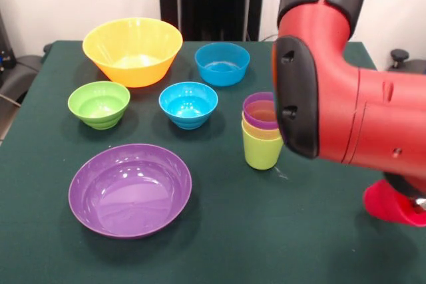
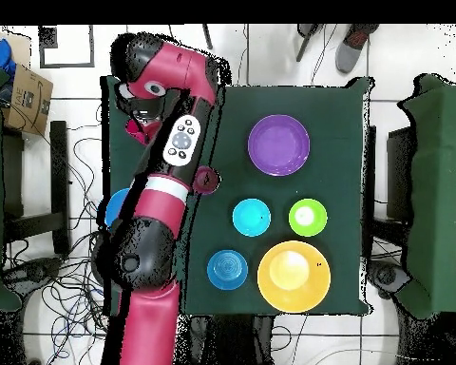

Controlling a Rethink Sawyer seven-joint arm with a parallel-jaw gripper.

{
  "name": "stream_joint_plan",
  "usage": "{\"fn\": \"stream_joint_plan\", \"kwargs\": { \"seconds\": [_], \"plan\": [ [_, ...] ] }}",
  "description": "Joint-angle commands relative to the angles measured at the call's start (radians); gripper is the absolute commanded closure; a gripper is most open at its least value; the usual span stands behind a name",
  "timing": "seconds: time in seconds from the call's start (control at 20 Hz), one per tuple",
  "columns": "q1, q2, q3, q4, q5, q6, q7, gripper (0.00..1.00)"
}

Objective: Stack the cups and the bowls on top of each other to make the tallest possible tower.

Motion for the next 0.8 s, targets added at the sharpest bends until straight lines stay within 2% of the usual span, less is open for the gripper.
{"fn": "stream_joint_plan", "kwargs": {
  "seconds": [0.05,0.6,0.8],
  "plan": [
    [0.041,-0.094,0.282,0.093,-0.16,-0.086,-0.247,1.0],
    [0.065,-0.145,0.539,0.121,-0.314,-0.192,-0.319,1.0],
    [0.054,-0.154,0.624,0.107,-0.4,-0.257,-0.405,1.0]
  ]
}}
